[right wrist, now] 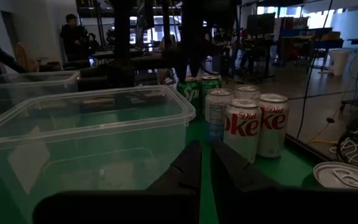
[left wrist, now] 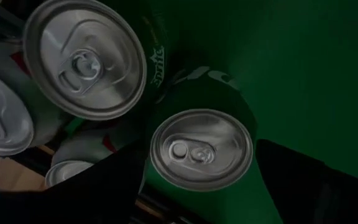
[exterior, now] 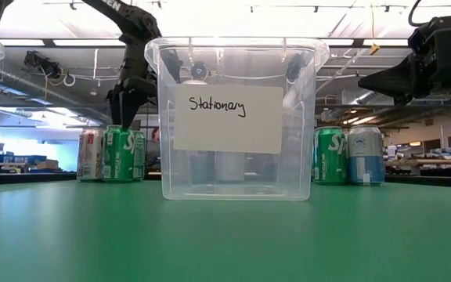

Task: Sort soda cans
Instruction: Put the green soda can into the top bin

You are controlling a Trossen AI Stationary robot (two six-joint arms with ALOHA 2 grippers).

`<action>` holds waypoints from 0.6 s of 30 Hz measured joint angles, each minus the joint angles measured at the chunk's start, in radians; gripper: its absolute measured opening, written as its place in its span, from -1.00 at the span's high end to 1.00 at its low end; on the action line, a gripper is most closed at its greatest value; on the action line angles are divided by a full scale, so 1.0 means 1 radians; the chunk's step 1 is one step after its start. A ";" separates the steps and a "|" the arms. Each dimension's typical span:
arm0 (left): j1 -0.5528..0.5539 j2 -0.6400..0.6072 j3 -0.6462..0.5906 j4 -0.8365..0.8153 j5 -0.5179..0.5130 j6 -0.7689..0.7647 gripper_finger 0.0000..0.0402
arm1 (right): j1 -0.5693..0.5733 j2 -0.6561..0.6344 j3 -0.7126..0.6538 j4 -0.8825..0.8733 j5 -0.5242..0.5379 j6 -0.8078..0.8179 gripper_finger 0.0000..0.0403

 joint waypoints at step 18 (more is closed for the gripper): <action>-0.008 0.030 0.002 -0.002 -0.018 -0.018 -0.43 | 0.000 0.000 0.000 0.000 0.000 0.000 0.89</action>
